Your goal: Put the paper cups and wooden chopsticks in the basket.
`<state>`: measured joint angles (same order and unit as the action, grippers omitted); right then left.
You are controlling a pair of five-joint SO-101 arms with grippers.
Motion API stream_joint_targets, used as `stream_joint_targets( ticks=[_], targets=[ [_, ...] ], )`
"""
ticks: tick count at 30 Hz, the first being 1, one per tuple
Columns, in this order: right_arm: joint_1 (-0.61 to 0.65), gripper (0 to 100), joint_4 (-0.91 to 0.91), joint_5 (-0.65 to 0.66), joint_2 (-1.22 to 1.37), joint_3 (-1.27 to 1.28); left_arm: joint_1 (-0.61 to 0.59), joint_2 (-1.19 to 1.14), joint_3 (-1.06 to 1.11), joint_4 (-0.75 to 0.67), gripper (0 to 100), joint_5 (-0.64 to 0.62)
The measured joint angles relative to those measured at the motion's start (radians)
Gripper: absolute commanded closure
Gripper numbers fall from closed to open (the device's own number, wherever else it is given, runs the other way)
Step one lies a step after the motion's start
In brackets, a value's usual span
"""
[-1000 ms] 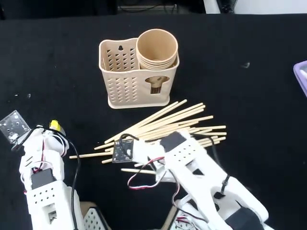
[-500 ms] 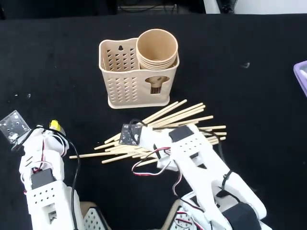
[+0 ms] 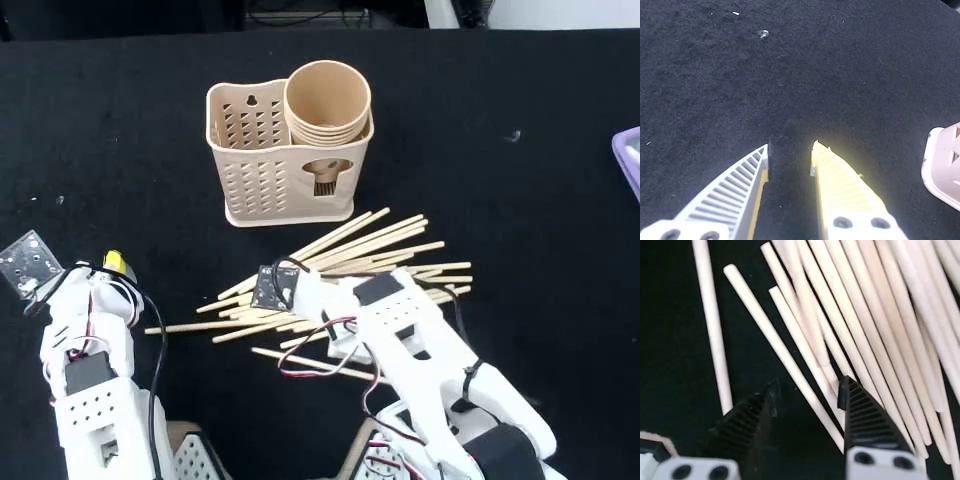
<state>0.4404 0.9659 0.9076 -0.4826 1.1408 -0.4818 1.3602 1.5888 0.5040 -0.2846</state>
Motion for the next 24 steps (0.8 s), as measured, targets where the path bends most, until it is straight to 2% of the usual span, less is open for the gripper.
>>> stream_joint_targets(
  ticks=[8,14,24],
  targets=[
    [0.000,80.1,0.190,-0.002,0.000,-0.075,0.000,0.000,0.000,0.000,85,0.000],
    [0.006,80.1,0.215,-0.002,0.000,-0.097,0.000,0.000,0.000,0.000,85,0.000],
    [0.170,80.1,0.222,-0.006,-0.238,0.086,0.000,0.000,0.000,0.000,85,0.000]
  ],
)
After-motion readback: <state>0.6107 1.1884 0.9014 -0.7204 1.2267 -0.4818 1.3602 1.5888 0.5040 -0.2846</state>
